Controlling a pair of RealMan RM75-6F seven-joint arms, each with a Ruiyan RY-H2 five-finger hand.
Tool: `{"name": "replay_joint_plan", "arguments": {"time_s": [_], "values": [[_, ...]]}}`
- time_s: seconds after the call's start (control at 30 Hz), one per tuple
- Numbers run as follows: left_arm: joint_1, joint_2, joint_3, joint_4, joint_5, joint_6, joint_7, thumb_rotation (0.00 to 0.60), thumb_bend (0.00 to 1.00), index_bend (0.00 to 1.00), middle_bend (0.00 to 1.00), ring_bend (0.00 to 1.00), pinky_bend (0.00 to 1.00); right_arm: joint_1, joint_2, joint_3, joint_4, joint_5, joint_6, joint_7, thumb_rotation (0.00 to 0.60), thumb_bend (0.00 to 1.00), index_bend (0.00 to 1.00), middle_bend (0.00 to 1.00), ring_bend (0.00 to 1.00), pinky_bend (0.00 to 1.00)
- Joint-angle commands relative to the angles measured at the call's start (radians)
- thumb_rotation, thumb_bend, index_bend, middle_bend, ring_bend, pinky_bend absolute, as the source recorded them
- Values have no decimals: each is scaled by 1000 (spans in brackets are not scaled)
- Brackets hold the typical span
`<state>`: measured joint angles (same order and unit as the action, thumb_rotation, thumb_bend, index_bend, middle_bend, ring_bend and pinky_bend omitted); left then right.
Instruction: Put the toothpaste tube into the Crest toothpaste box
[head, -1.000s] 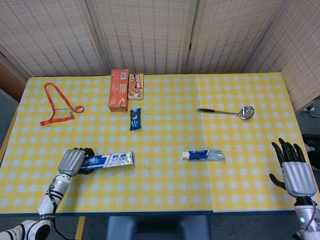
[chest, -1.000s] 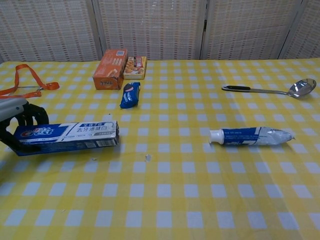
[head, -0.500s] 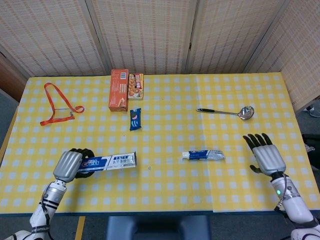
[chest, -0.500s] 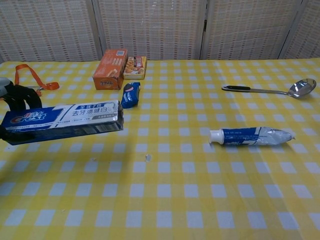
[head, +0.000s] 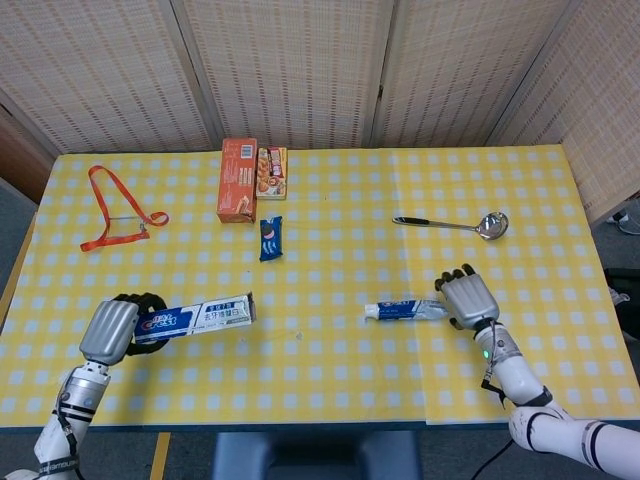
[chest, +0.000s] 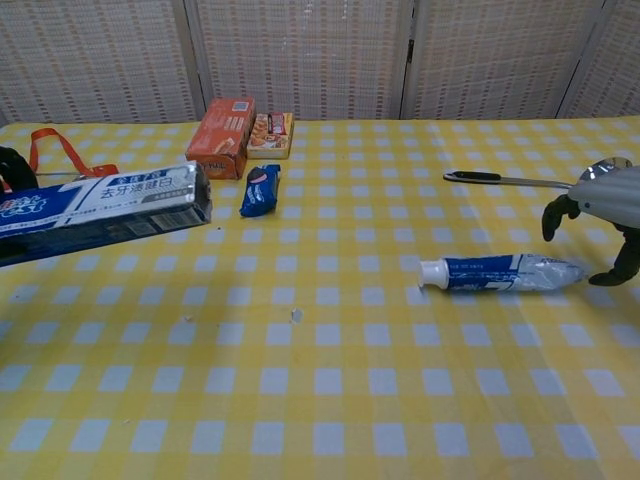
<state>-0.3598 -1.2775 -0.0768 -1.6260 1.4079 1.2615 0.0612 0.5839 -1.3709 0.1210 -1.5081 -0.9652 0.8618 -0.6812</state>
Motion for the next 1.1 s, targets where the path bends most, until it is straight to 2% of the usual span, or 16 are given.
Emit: {"name": "replay_joint_plan", "arguments": {"time_s": [0.03, 0.17, 0.57, 0.67, 0.8, 0.9, 0.97, 1.1], "values": [[5, 8, 0, 0, 1, 5, -10, 600, 317, 572, 620, 509, 453, 25, -38, -15, 22, 39, 7, -46, 600, 266, 347, 273, 225, 148], [10, 23, 1, -4, 7, 9, -21, 600, 317, 573, 621, 509, 453, 52, -76, -24, 39, 88, 10, -83, 600, 267, 372, 280, 236, 153], [26, 51, 1, -12, 13, 27, -47, 600, 318, 575, 621, 509, 452, 92, -102, -37, 20, 121, 32, -88, 600, 266, 404, 306, 259, 172], [28, 54, 2, -11, 15, 27, -52, 600, 318, 575, 621, 509, 452, 103, -116, -46, 35, 129, 39, -100, 600, 267, 453, 349, 291, 190], [29, 57, -1, -9, 13, 28, -59, 600, 318, 576, 621, 509, 451, 111, -144, -56, 60, 122, 77, -122, 600, 267, 569, 448, 382, 330], [30, 58, -3, -5, 11, 28, -62, 600, 319, 576, 621, 509, 450, 114, -161, -58, 72, 115, 114, -143, 600, 284, 646, 527, 459, 511], [31, 59, -4, -4, 10, 27, -63, 600, 319, 576, 621, 509, 450, 114, -170, -60, 78, 111, 139, -159, 600, 355, 687, 577, 507, 649], [32, 58, -4, 0, 9, 25, -68, 600, 319, 576, 621, 509, 449, 112, -164, -60, 64, 102, 179, -179, 600, 404, 707, 613, 554, 719]]}}
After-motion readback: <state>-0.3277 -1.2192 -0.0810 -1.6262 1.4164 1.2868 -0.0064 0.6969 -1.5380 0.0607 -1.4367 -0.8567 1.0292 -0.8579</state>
